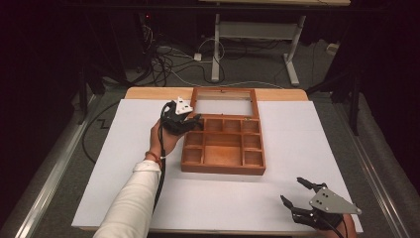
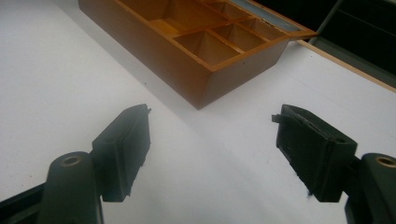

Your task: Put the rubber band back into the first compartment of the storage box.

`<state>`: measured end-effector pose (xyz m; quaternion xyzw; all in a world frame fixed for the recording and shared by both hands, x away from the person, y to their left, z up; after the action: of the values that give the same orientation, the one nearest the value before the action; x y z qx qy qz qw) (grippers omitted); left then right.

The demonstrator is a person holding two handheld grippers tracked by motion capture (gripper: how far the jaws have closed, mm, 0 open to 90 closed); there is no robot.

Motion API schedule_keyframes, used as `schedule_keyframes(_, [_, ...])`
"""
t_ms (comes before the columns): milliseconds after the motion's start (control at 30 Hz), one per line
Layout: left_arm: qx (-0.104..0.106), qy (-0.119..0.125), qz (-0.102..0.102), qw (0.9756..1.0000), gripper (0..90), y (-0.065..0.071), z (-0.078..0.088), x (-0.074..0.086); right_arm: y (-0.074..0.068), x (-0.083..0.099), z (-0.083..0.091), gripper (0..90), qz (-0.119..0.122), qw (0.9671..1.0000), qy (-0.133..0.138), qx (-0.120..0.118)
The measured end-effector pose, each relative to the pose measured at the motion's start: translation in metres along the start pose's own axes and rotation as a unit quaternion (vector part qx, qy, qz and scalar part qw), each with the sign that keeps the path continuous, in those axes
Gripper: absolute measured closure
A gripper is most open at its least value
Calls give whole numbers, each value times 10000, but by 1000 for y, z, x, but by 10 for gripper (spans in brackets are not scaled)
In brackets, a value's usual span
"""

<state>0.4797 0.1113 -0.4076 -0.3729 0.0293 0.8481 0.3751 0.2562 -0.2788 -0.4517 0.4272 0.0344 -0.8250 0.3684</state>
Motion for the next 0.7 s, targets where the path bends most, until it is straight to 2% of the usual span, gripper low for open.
schedule_keyframes(133, [84, 53, -74, 9999, 425, 3, 0, -1, 0, 0, 0, 267, 8, 10000, -16, -5])
schedule_keyframes(200, [18, 56, -83, 9999, 328, 4, 1, -2, 0, 0, -1, 267, 15, 10000, -29, 0])
schedule_keyframes(300, [40, 95, -73, 9999, 273, 6, 1, -2, -1, 0, 0, 267, 10, 10000, -28, 3])
schedule_keyframes(367, [60, 94, -110, 9999, 196, 7, 2, -2, -1, 0, 0, 266, 14, 10000, -15, -5])
schedule_keyframes(433, [90, 83, -174, 9998, 194, 8, 4, -3, -1, 0, 0, 266, 11, 10000, -12, 0])
schedule_keyframes(500, [10, 57, -213, 9998, 156, 9, 7, -3, 0, 0, 0, 266, 4, 10000, -5, 3])
schedule_keyframes(700, [7, 240, -382, 9990, 157, 14, 19, -4, -1, 0, 0, 264, -3, 10000, -7, 22])
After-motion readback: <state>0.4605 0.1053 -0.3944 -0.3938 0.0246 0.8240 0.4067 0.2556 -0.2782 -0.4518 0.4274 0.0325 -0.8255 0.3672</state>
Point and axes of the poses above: each handheld gripper's, and its own axes: z roughly backward along the jaws, x roughly out of its underside, y roughly to its right, the point moved 2 cm from there along -z, roughly forward along the jaws, and after that the axes turned 13 degrees about -y, right-handed, at the moved point
